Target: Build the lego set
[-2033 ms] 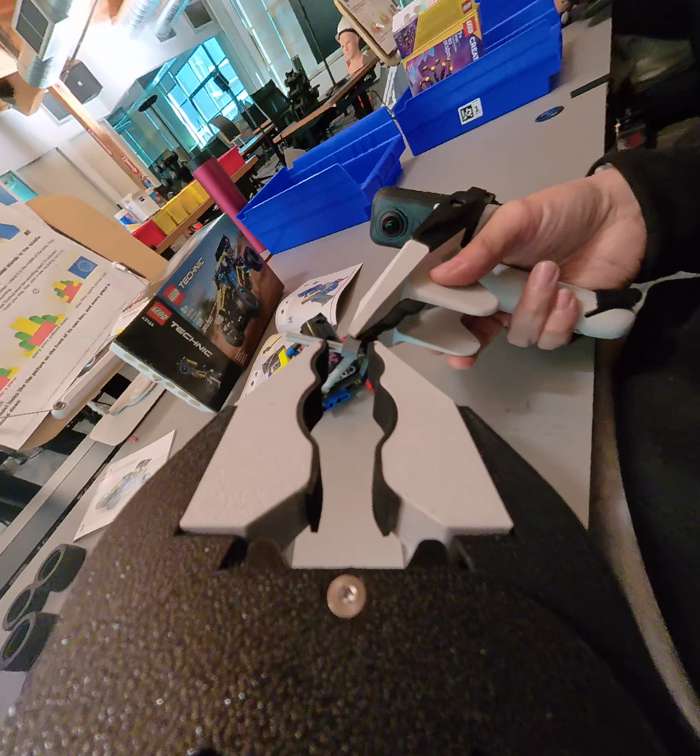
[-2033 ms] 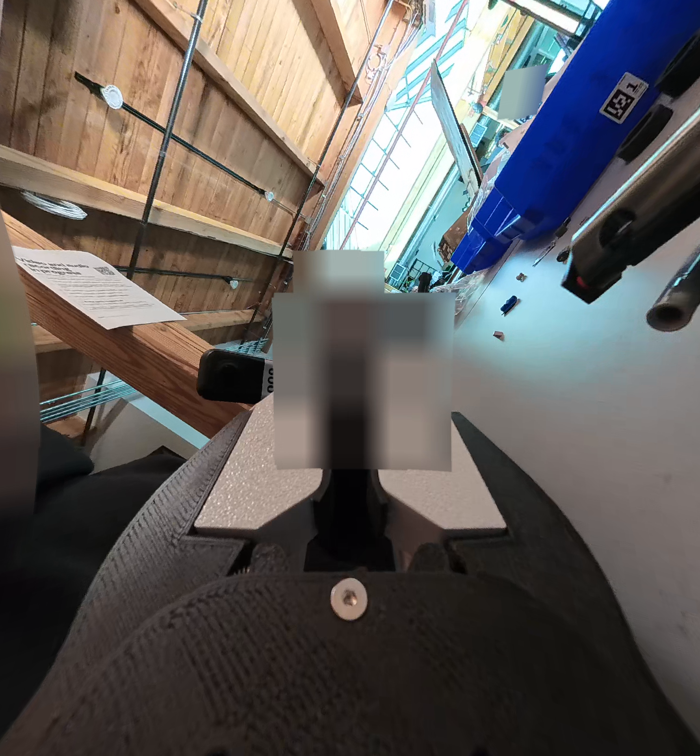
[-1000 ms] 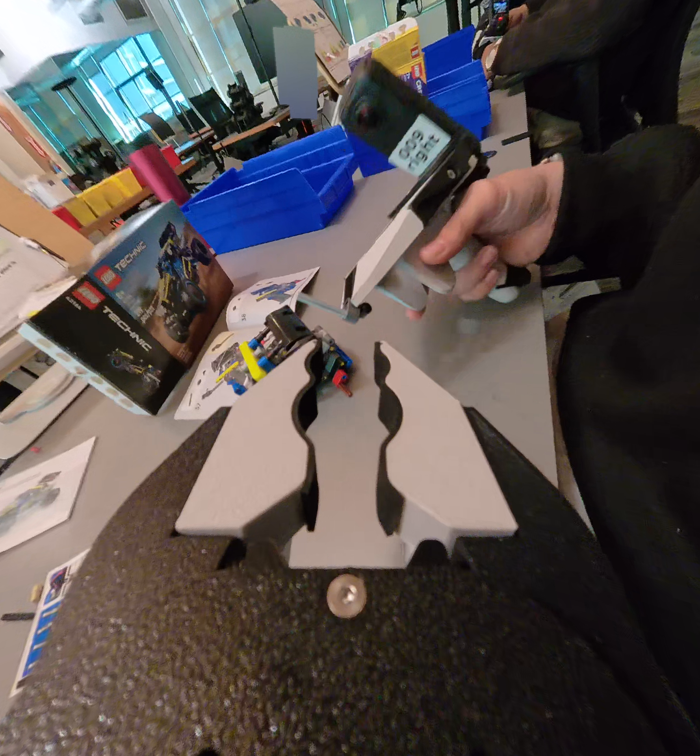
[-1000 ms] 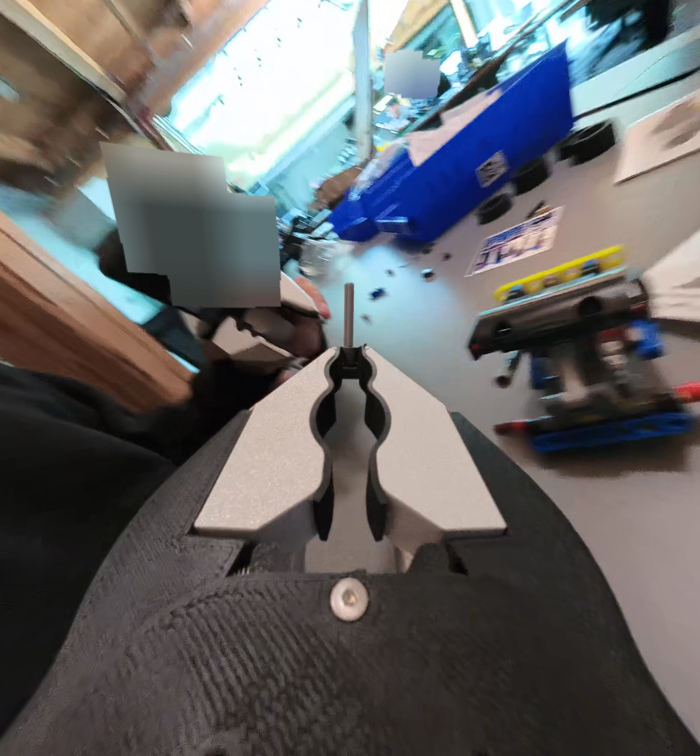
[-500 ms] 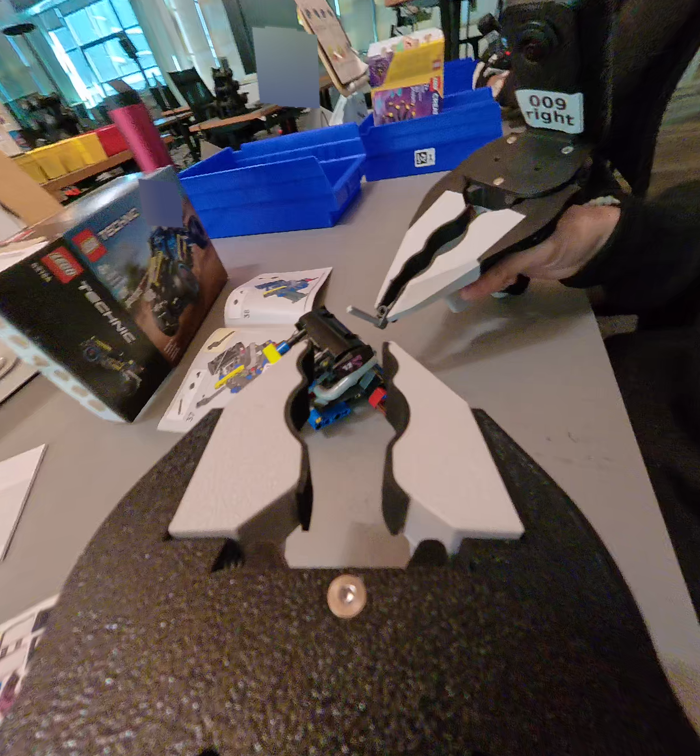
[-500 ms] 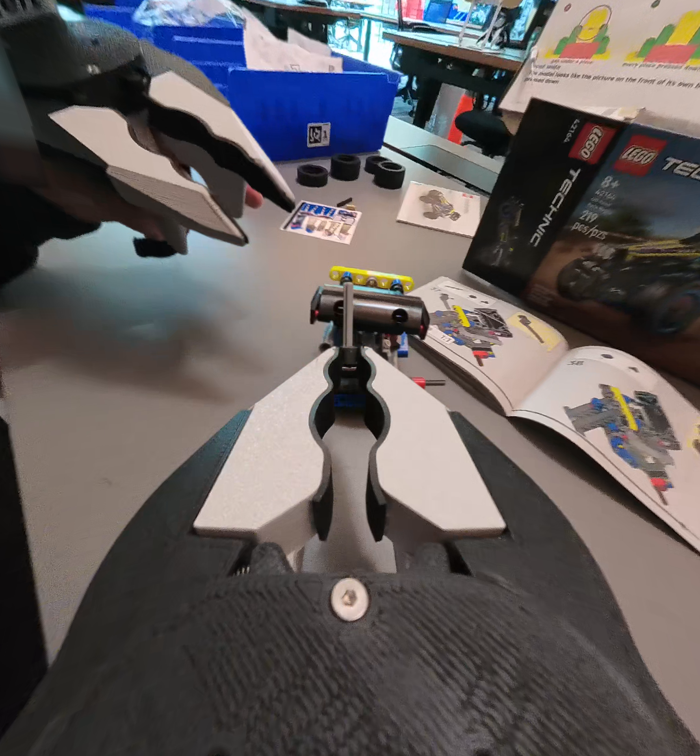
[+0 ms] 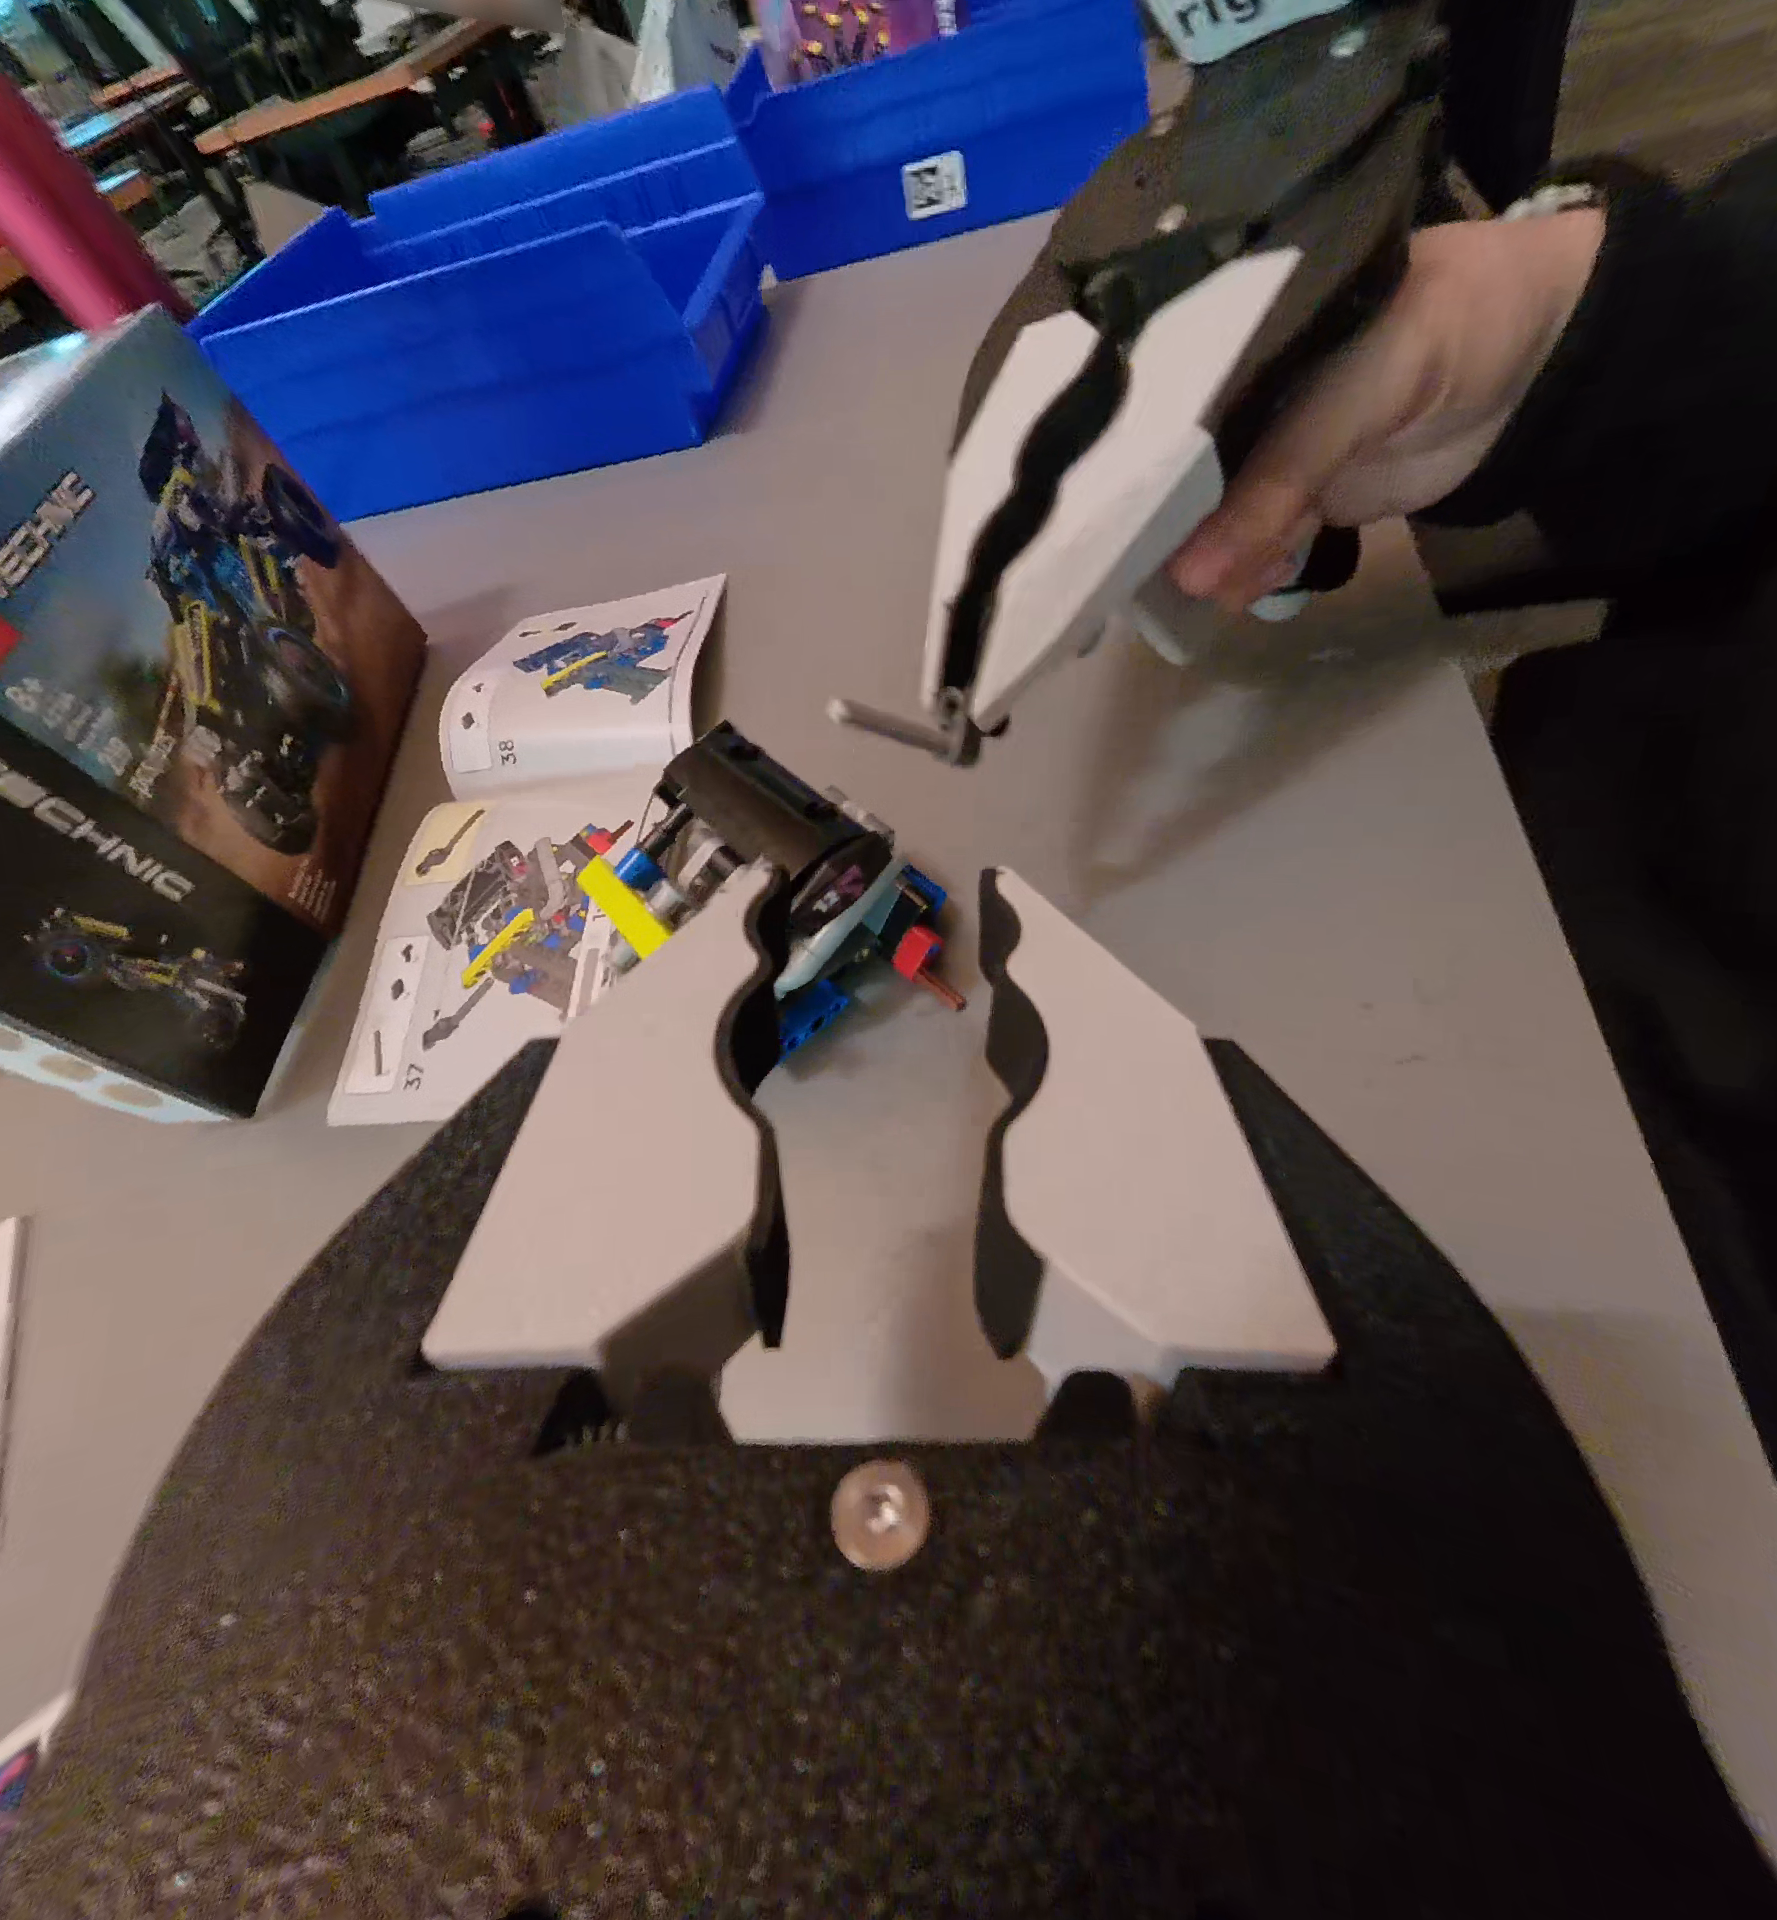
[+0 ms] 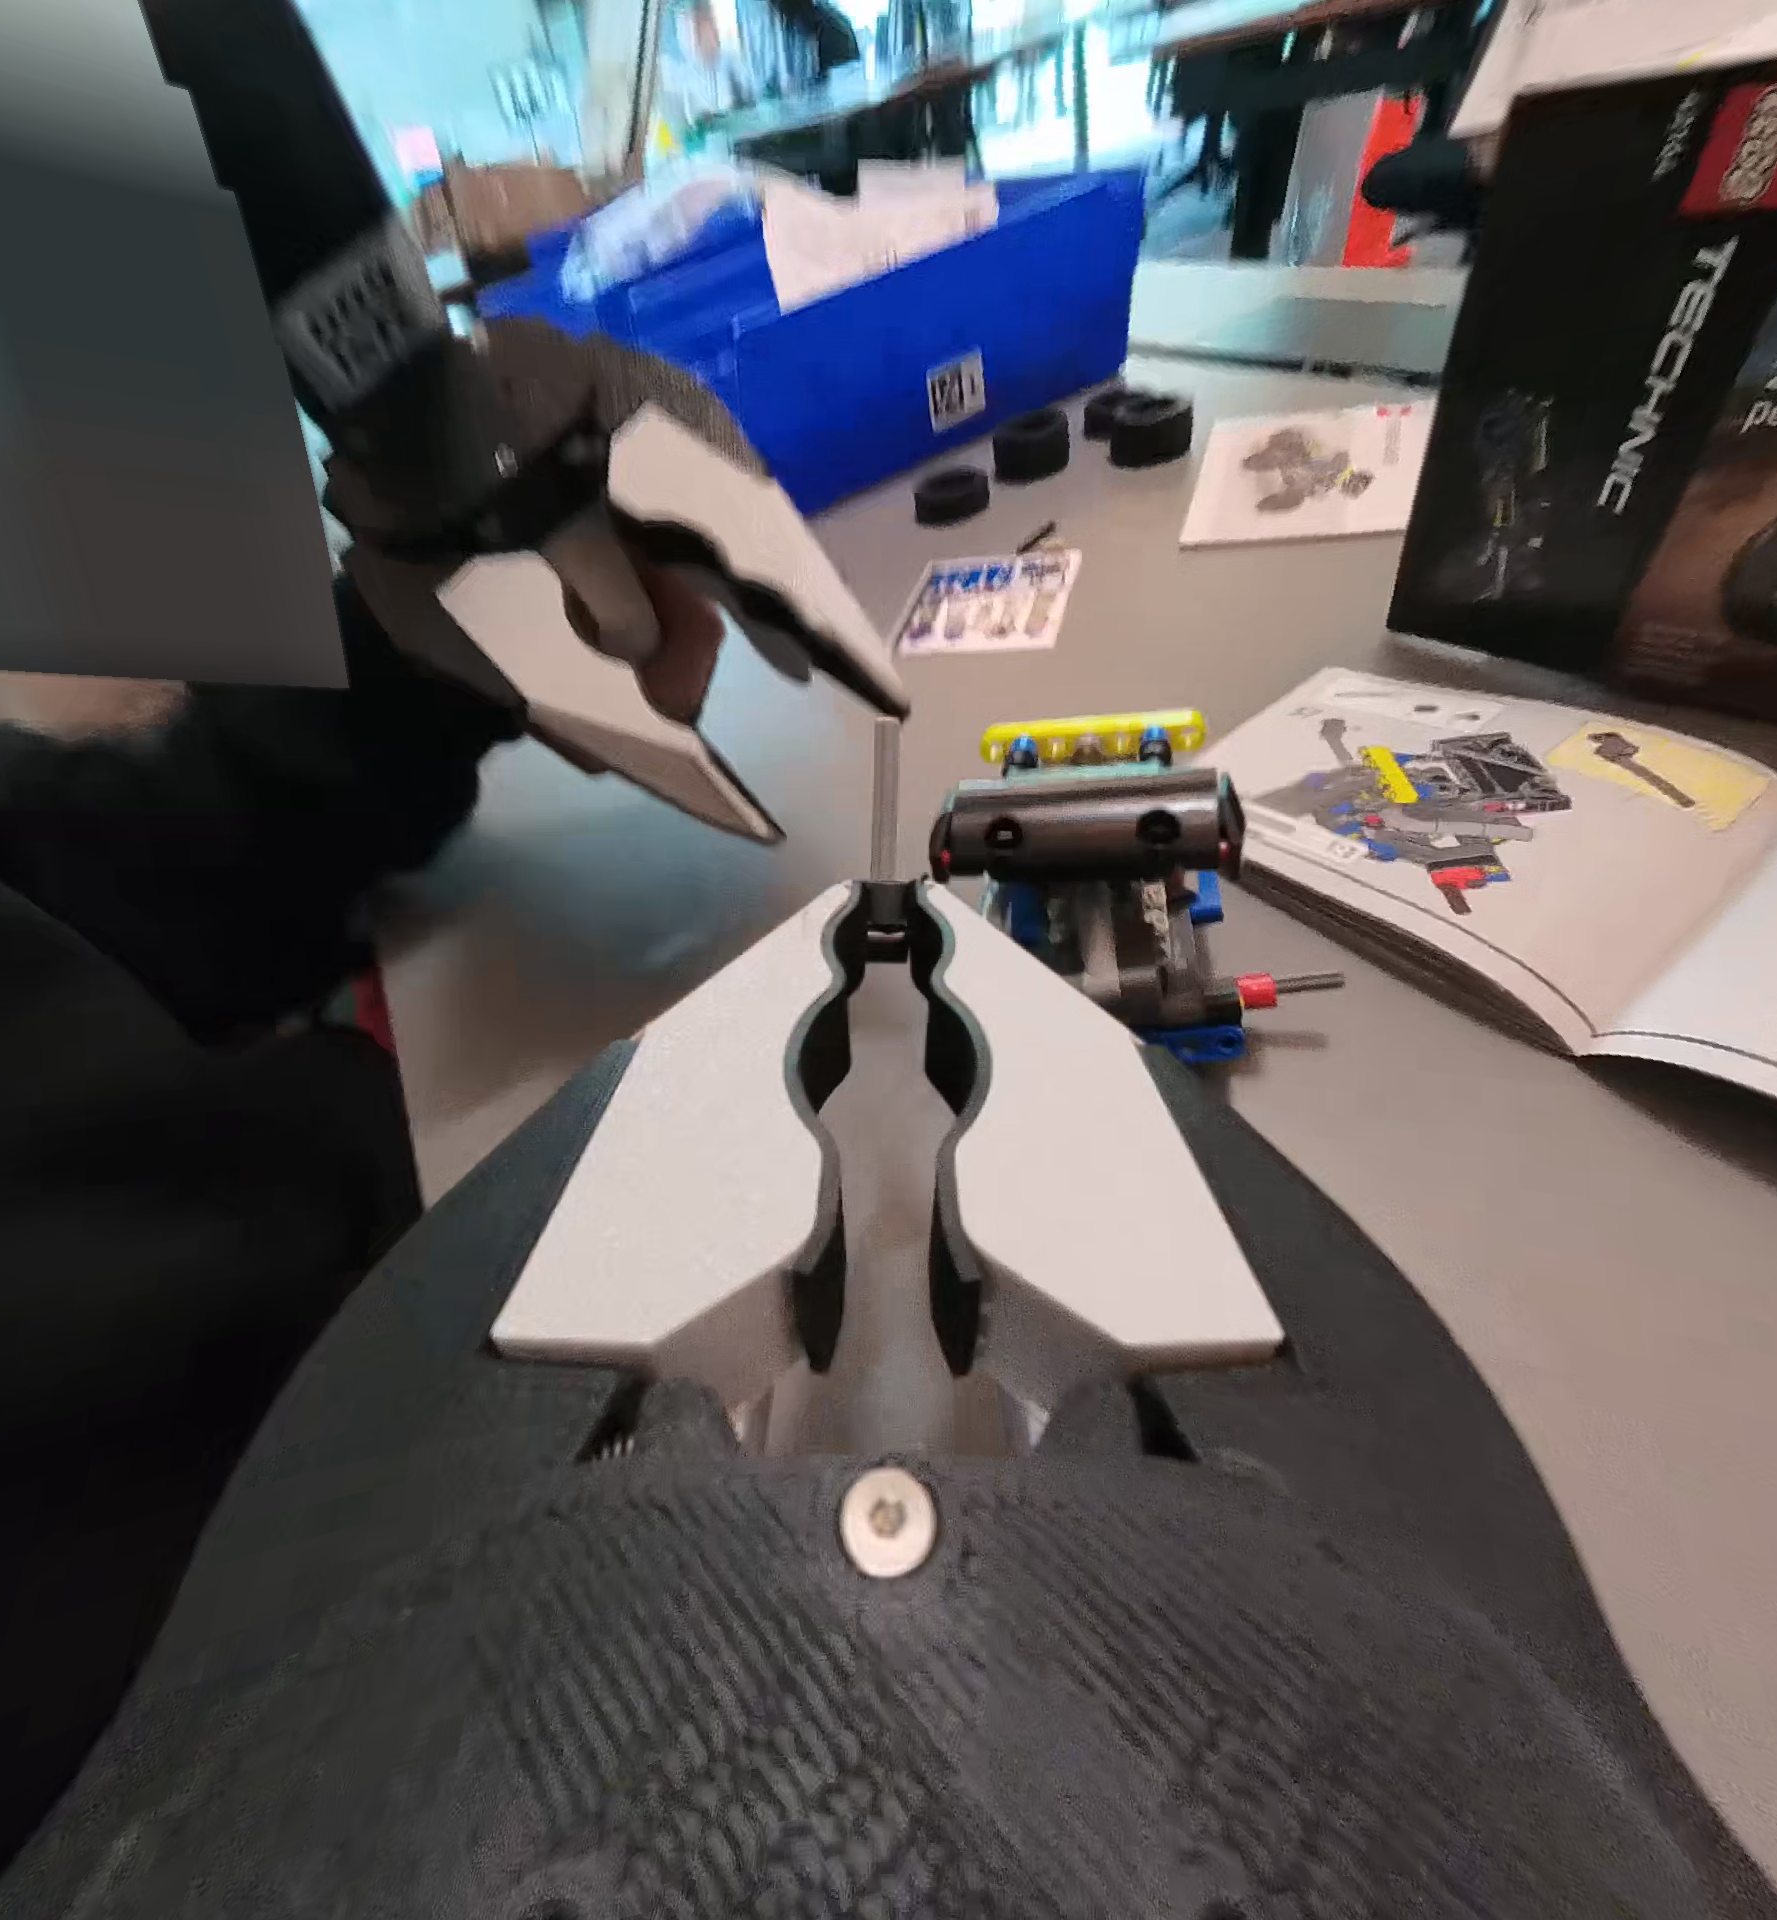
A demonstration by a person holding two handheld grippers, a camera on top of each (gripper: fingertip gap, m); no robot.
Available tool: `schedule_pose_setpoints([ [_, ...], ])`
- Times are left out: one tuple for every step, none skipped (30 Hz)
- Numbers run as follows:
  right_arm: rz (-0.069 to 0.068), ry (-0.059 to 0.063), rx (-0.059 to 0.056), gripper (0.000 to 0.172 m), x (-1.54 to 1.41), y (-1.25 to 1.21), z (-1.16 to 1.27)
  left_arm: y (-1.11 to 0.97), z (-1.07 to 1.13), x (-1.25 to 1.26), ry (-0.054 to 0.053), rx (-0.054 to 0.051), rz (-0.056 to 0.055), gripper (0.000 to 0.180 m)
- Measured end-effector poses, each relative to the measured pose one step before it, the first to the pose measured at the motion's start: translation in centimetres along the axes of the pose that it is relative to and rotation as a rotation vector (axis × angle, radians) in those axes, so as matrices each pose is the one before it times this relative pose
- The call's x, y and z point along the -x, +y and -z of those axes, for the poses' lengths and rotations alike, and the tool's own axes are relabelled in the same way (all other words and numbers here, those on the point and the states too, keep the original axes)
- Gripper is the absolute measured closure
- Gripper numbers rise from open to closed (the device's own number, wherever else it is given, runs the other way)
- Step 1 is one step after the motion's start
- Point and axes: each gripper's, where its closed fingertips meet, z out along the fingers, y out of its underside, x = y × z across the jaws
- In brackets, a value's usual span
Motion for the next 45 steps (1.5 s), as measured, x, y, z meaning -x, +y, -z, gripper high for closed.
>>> schedule_pose_setpoints([
  [-0.025,-0.0026,-0.0563,0.167,0.087,-0.721,0.259,-0.158,0.06,-0.446,0.0316,0.0034,-0.0104,0.149],
  [-0.0181,0.0024,-0.0571,0.167,0.076,-0.705,0.225,-0.15,0.016,-0.579,0.0423,0.0023,0.0086,0.149],
  [-0.0195,0.0035,-0.0518,0.167,0.108,-0.595,0.164,-0.168,-0.072,-0.475,0.0362,-0.0013,0.0209,0.149],
  [-0.0189,0.0015,-0.0403,0.167,0.141,-0.386,0.084,-0.146,-0.159,-0.38,0.0291,-0.0047,0.0234,0.149],
  [-0.0142,0.0087,-0.0228,0.167,0.019,-0.094,0.031,-0.14,-0.201,-0.293,0.0216,-0.0066,0.0194,0.149],
  [-0.0033,0.0275,-0.0066,0.167,-0.246,0.182,0.006,-0.213,-0.211,-0.249,0.0152,-0.0121,0.0163,0.148],
  [0.0147,0.0189,0.0036,0.167,-0.101,0.316,-0.018,-0.235,-0.129,-0.283,0.0153,-0.0132,0.0163,0.148],
  [0.0239,0.0051,0.0134,0.167,0.125,0.366,-0.084,-0.196,-0.015,-0.102,0.0031,-0.0066,0.0175,0.148],
  [0.0267,0.0003,0.0204,0.167,0.204,0.358,-0.14,-0.16,0.14,0.158,-0.0153,0.0007,0.0112,0.147],
  [0.0317,-0.0049,0.025,0.167,0.313,0.345,-0.193,-0.141,0.262,0.3,-0.0257,0.0051,0.0007,0.147],
  [0.0406,-0.0091,0.0289,0.167,0.391,0.328,-0.196,-0.16,0.359,0.346,-0.0304,0.0061,-0.0059,0.148],
  [0.0526,0.0005,0.0302,0.167,0.256,0.298,-0.152,-0.217,0.454,0.326,-0.031,0.0007,-0.0102,0.147],
  [0.0603,0.0172,0.0362,0.167,-0.001,0.33,-0.105,-0.305,0.499,0.323,-0.033,-0.0043,-0.0104,0.146],
  [0.0659,0.0157,0.0451,0.167,-0.03,0.394,-0.072,-0.343,0.514,0.334,-0.0362,-0.0055,-0.0145,0.146],
  [0.0772,-0.0058,0.0437,0.167,0.24,0.333,-0.053,-0.255,0.444,0.254,-0.0332,-0.0016,-0.0201,0.146],
  [0.088,-0.0207,0.0368,0.167,0.475,0.21,-0.044,-0.049,0.312,0.086,-0.0226,0.0102,-0.0175,0.146],
  [0.0958,-0.0118,0.0327,0.167,0.347,0.108,-0.031,0.213,0.172,-0.138,-0.0057,0.0251,-0.0056,0.145],
  [0.1058,-0.0053,0.029,0.167,0.242,0.054,-0.029,0.386,0.063,-0.305,0.007,0.0332,0.0045,0.145],
  [0.105,0.0001,0.0286,0.168,0.097,0.064,-0.038,0.376,-0.014,-0.393,0.0143,0.0277,0.0097,0.145],
  [0.0924,-0.0086,0.0265,0.168,0.087,0.064,-0.06,0.316,-0.06,-0.542,0.0258,0.0182,0.0155,0.145],
  [0.0859,-0.0337,0.0107,0.167,0.392,-0.147,-0.043,0.197,-0.054,-0.736,0.0431,0.0089,0.0227,0.145],
  [0.0862,-0.0246,-0.0041,0.167,0.258,-0.382,0.021,0.066,-0.011,-0.637,0.0406,-0.0005,0.0263,0.145],
  [0.086,-0.0138,-0.0033,0.167,0.087,-0.426,0.057,-0.005,0.056,-0.326,0.0226,-0.0063,0.0253,0.146],
  [0.0864,-0.0196,-0.0028,0.167,0.148,-0.424,0.072,0.008,0.118,-0.108,0.0121,-0.005,0.0229,0.147],
  [0.0673,-0.009,-0.0048,0.167,-0.068,-0.416,0.09,0.104,0.138,-0.136,0.0169,0.001,0.0282,0.147],
  [0.0436,-0.0016,-0.004,0.167,-0.229,-0.381,0.114,0.171,0.098,-0.217,0.0247,0.0064,0.0385,0.148],
  [0.038,-0.0049,-0.0079,0.167,-0.149,-0.382,0.151,0.084,0.054,-0.341,0.0314,0.0025,0.0398,0.148],
  [0.0418,0.0032,-0.0094,0.167,-0.178,-0.403,0.18,0.098,0.023,-0.48,0.0369,-0.0008,0.0332,0.151],
  [0.0454,0.011,-0.0081,0.168,-0.222,-0.434,0.191,0.149,0.032,-0.44,0.0302,0.002,0.0231,0.153],
  [0.0457,0.009,-0.0044,0.168,-0.143,-0.407,0.193,0.136,0.102,-0.422,0.0252,0.0013,0.0097,0.153],
  [0.0404,0.0009,-0.0011,0.168,0.014,-0.331,0.144,0.039,0.228,-0.498,0.0303,-0.0034,-0.0001,0.152],
  [0.0324,-0.0046,-0.0028,0.168,0.127,-0.302,0.098,-0.084,0.295,-0.413,0.0291,-0.0071,0.0029,0.152],
  [0.0315,-0.0037,-0.0057,0.167,0.154,-0.332,0.077,-0.116,0.311,-0.251,0.0275,-0.0024,0.0114,0.152],
  [0.0293,0.0002,-0.0124,0.168,0.138,-0.444,0.033,-0.071,0.276,-0.249,0.0385,0.0039,0.0151,0.152],
  [0.0239,0.001,-0.0189,0.167,0.143,-0.547,-0.018,-0.019,0.199,-0.262,0.0487,0.0062,0.0166,0.152],
  [0.02,0.0039,-0.0221,0.167,0.111,-0.624,-0.079,0.051,0.085,-0.14,0.0461,0.0116,0.0272,0.153],
  [0.0235,0.0111,-0.023,0.167,0.05,-0.71,-0.127,0.18,-0.046,-0.125,0.0488,0.0228,0.0307,0.152],
  [0.0277,0.0067,-0.0254,0.167,0.141,-0.83,-0.152,0.216,-0.142,-0.513,0.0728,0.0256,0.0187,0.147],
  [0.0213,-0.0058,-0.0209,0.167,0.288,-0.781,-0.21,0.14,-0.166,-0.776,0.0897,0.0171,0.0063,0.145],
  [0.0162,-0.0036,-0.015,0.167,0.232,-0.634,-0.248,0.071,-0.199,-0.683,0.0834,0.0086,0.002,0.146],
  [0.0174,0.0032,-0.0178,0.167,0.136,-0.6,-0.201,0.007,-0.255,-0.575,0.077,0.0027,0.0038,0.15],
  [0.0041,0.001,-0.0231,0.168,0.107,-0.565,-0.156,0.037,-0.265,-0.46,0.0674,0.0021,0.0085,0.151],
  [-0.0123,0.0028,-0.0246,0.167,0.003,-0.478,-0.108,0.123,-0.271,-0.068,0.0415,0.0068,0.0152,0.151],
  [-0.0155,0.016,-0.0307,0.167,-0.211,-0.49,-0.019,0.153,-0.268,0.154,0.0228,0.0088,0.0169,0.15],
  [-0.0195,0.0071,-0.0359,0.168,-0.107,-0.514,0.038,0.088,-0.269,-0.204,0.0407,0.0022,0.0061,0.147],
])
